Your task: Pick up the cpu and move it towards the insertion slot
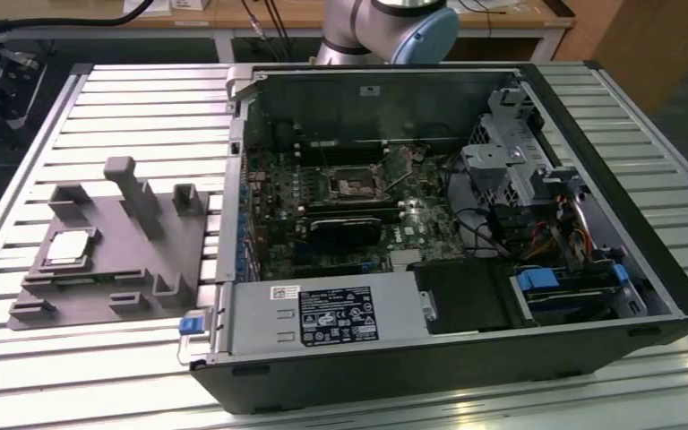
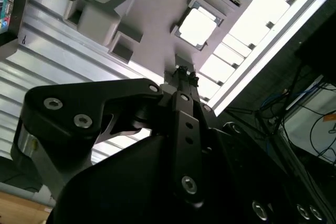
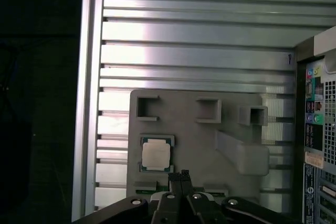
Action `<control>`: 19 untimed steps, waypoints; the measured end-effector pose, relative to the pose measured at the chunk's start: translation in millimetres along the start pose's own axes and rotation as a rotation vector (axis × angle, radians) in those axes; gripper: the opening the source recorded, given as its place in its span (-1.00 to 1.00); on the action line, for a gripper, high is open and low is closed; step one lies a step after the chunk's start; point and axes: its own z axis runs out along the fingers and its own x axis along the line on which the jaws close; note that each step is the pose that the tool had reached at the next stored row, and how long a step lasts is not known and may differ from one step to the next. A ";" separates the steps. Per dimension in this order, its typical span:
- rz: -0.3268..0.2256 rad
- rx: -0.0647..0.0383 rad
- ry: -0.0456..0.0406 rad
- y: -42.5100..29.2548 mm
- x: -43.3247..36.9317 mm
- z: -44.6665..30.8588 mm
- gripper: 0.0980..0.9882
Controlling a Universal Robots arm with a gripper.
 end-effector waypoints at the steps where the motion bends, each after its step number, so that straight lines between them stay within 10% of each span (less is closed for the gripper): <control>1: 0.000 0.000 0.0000 0.0 1.1 0.1 -0.98; 19: 0.000 0.000 0.0004 0.0 4.8 3.3 -0.98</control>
